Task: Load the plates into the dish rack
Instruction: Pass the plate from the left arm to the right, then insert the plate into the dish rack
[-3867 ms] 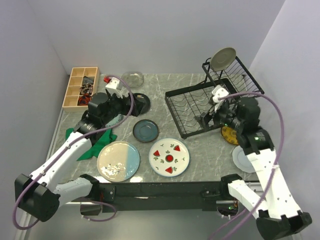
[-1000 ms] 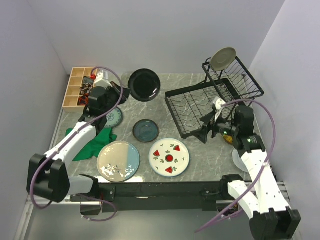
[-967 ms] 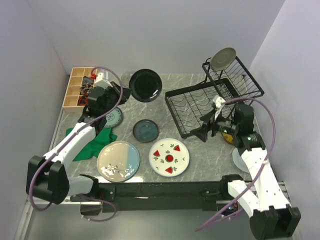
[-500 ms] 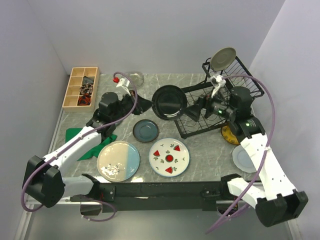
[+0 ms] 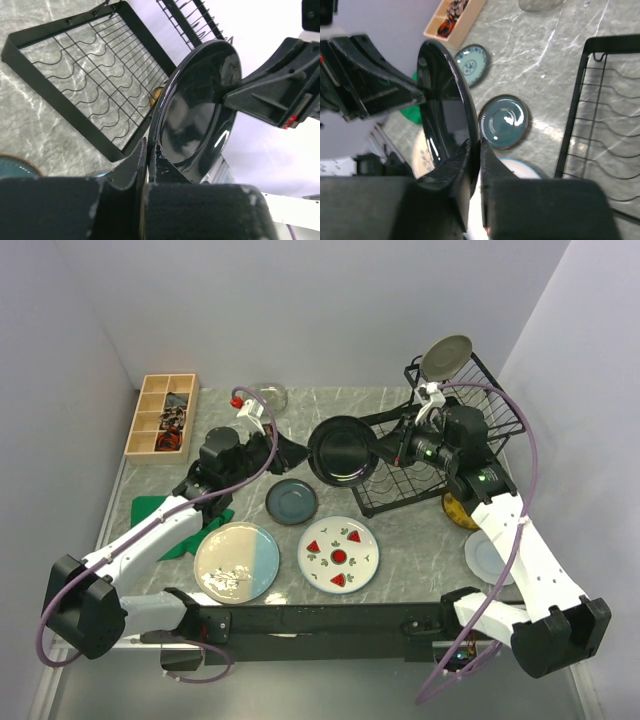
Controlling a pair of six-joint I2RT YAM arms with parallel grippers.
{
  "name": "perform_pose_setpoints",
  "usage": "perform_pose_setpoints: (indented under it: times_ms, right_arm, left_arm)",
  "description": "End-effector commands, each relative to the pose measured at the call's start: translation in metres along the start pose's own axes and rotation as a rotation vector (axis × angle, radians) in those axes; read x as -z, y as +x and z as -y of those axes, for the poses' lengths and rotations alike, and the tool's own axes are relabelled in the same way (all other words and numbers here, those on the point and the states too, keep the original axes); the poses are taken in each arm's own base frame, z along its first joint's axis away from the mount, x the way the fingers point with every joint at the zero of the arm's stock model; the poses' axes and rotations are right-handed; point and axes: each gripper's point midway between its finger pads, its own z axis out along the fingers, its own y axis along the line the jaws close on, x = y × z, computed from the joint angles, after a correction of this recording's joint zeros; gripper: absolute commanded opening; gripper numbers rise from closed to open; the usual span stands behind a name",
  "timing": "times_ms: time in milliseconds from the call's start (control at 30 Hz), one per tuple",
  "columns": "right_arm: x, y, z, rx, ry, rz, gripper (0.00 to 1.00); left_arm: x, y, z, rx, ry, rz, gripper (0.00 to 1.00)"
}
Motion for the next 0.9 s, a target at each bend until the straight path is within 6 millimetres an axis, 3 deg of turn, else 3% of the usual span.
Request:
perform_pose_setpoints:
  times_ms: [0, 100, 200, 267, 300, 333, 367, 467, 500, 633, 733, 767, 800, 867]
  right_arm:
    - [-0.003, -0.018, -0.015, 0.037, -0.070, 0.051, 0.01]
    - [-0.001, -0.020, -0.016, 0.094, -0.078, 0.051, 0.00]
    - [0.012, -0.034, -0.010, 0.161, -0.055, 0.084, 0.00]
    - [0.025, -0.041, -0.016, 0.178, -0.103, 0.105, 0.00]
    - [0.033, -0.050, -0.009, 0.183, -0.096, 0.130, 0.00]
    - [0.039, -0.050, -0.013, 0.194, -0.124, 0.131, 0.00]
    - [0.043, -0.051, -0.013, 0.206, -0.128, 0.139, 0.00]
    - [0.059, -0.059, -0.012, 0.310, -0.106, 0.168, 0.00]
    - [0.064, -0.057, -0.010, 0.381, -0.087, 0.160, 0.00]
    - [0.095, -0.098, -0.009, 0.710, 0.069, 0.193, 0.00]
    - [0.118, -0.140, 0.004, 0.939, 0.261, 0.185, 0.00]
    - [0.122, -0.150, 0.010, 0.987, 0.309, 0.171, 0.00]
    - [0.128, -0.170, 0.020, 1.078, 0.391, 0.137, 0.00]
    - [0.132, -0.188, 0.030, 1.169, 0.458, 0.093, 0.00]
  left_arm:
    - [0.003, -0.022, 0.029, -0.057, 0.080, 0.042, 0.01]
    - [0.002, -0.024, 0.030, -0.085, 0.082, 0.035, 0.01]
    - [0.002, -0.031, 0.021, -0.141, 0.029, 0.059, 0.14]
    - [0.004, -0.035, 0.011, -0.163, 0.008, 0.079, 0.34]
    - [0.006, -0.037, 0.007, -0.161, -0.003, 0.086, 0.43]
    - [0.007, -0.039, 0.003, -0.155, -0.012, 0.090, 0.59]
    - [0.009, -0.042, -0.003, -0.157, -0.031, 0.091, 0.66]
    - [0.017, -0.056, -0.007, -0.241, -0.071, 0.097, 0.99]
    - [0.021, -0.055, -0.020, -0.267, -0.143, 0.084, 0.99]
    - [0.049, -0.071, -0.049, -0.528, -0.353, 0.159, 0.99]
    - [0.068, -0.089, -0.039, -0.588, -0.377, 0.238, 0.99]
    - [0.072, -0.091, -0.044, -0.580, -0.381, 0.248, 0.99]
    - [0.074, -0.094, -0.042, -0.573, -0.369, 0.260, 0.99]
    - [0.075, -0.095, -0.040, -0.550, -0.341, 0.257, 0.99]
